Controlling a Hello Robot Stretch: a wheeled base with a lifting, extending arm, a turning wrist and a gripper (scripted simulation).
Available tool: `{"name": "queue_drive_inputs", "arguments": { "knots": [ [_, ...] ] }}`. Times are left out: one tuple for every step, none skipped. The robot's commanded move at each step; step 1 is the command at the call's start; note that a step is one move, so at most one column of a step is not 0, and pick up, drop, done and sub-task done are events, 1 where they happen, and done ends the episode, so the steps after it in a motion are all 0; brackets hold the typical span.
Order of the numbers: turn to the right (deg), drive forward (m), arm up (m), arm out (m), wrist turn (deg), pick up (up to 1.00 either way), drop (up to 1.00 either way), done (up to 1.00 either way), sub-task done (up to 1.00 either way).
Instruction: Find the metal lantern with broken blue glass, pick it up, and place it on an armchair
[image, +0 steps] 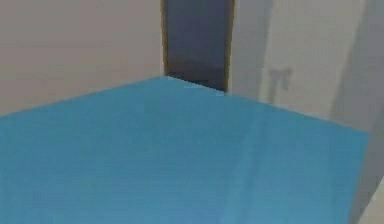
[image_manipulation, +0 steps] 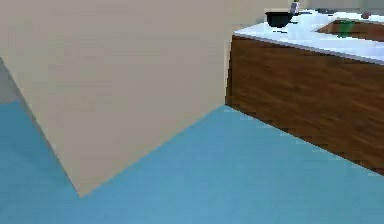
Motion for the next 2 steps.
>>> {"name": "queue_drive_inputs", "arguments": {
  "knots": [
    [0.0, 1.0, 0.0, 0.0, 0.0, 0.0, 0.0, 0.0, 0.0],
    [0.0, 1.0, 0.0, 0.0, 0.0, 0.0, 0.0, 0.0, 0.0]
  ]
}}
